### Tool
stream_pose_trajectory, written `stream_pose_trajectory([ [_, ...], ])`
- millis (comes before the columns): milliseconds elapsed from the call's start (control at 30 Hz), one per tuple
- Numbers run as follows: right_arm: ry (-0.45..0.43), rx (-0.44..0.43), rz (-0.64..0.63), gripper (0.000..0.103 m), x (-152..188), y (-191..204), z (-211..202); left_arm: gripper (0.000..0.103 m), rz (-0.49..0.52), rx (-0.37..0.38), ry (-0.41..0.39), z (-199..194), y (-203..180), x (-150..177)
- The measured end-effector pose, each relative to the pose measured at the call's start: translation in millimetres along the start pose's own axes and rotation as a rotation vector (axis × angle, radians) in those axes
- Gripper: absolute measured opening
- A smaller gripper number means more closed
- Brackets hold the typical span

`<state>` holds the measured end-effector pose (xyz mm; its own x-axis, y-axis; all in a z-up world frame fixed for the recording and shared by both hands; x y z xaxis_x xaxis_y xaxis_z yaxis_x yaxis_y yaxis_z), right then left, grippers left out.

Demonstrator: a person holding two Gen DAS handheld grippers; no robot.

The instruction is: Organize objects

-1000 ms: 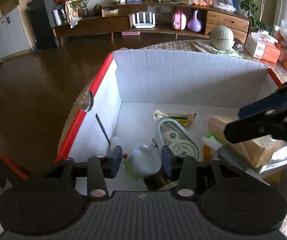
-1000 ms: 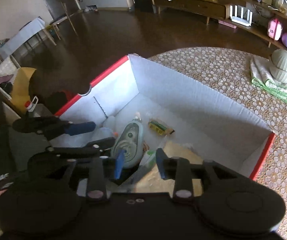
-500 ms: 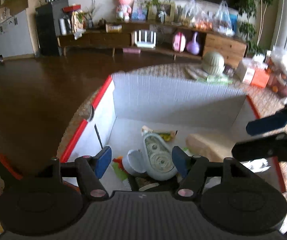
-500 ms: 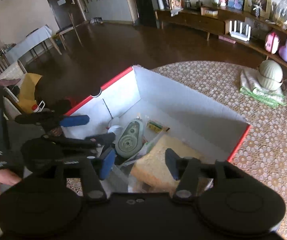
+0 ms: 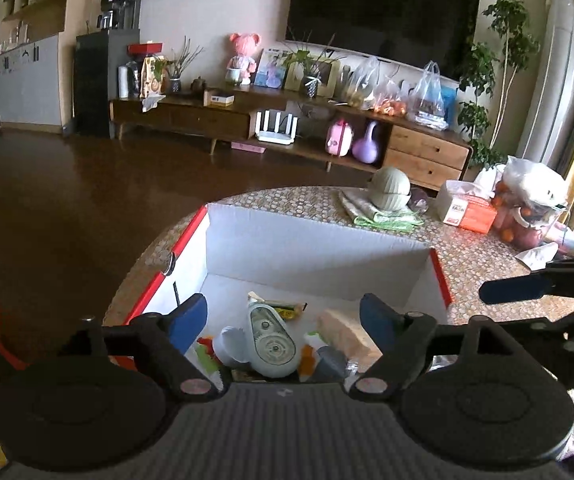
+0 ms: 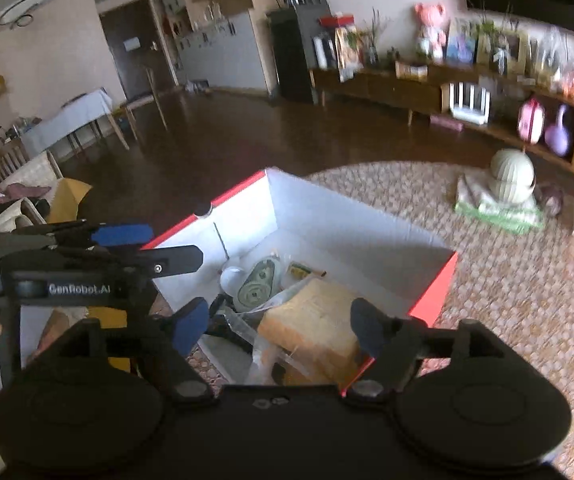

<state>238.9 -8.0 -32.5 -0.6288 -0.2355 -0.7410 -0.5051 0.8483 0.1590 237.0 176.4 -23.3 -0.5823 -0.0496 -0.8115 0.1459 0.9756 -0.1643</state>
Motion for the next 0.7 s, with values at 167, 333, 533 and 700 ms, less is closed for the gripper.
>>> stream_pose_trajectory([
  [167,-0.064,-0.001,-0.030,0.085,8,0,-20,0.103,0.007,0.008,-0.023,-8,-7,2],
  [333,-0.117,0.014,-0.049,0.086,15,1,-39,0.103,0.008,0.002,-0.044,-21,-16,9],
  [533,-0.147,0.021,-0.045,0.086,25,-2,-54,0.103,0.058,-0.057,-0.071,-37,-30,16],
  [700,-0.161,0.032,-0.041,0.086,31,-4,-61,0.103,0.056,-0.062,-0.082,-45,-38,22],
])
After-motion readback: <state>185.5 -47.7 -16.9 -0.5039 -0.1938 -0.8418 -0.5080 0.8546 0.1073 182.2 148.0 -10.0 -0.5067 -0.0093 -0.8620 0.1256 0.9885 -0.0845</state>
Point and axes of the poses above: each gripper's, at about its wrist camera, not at the fingertips, and z roughly the way its jaws point, y to its left, x to its underside, the point moved 9 cm from there along z, roughly the way its jaws point, and after that the axes turned 4 degrees about x, right-handed, at the moved point
